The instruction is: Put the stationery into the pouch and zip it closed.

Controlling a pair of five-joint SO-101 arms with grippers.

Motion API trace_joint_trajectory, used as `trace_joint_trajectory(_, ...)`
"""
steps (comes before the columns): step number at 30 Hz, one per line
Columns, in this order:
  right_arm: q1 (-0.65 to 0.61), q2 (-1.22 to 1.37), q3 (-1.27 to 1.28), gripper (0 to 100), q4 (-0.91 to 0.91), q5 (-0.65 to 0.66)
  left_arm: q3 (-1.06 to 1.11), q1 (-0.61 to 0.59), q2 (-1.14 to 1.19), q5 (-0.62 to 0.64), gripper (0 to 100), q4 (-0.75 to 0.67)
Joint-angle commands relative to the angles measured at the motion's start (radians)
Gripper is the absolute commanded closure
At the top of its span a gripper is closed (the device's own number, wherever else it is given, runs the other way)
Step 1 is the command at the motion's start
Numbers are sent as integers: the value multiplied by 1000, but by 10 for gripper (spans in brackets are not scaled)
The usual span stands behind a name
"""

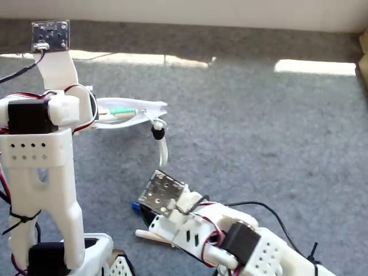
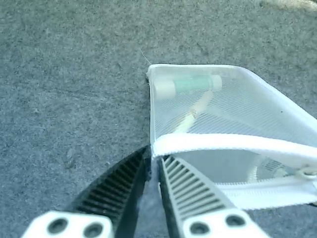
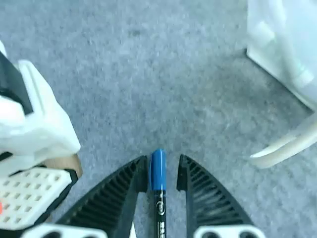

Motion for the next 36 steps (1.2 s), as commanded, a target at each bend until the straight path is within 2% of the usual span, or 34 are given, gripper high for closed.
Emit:
trace_joint_trajectory(1,-16,148,-18,900,-71,-12,5,-15,10,14,993,-18)
trace_joint_trajectory(15,-53,595,-19,900,-334,-8,5,-15,10,12,993,-18)
trace_joint_trajectory(19,-79,654,-33,900,-357,-8,5,-15,10,12,993,-17)
trace_joint_trajectory(36,-1,1012,-225,900,-358,-8,4,-15,10,12,993,-14)
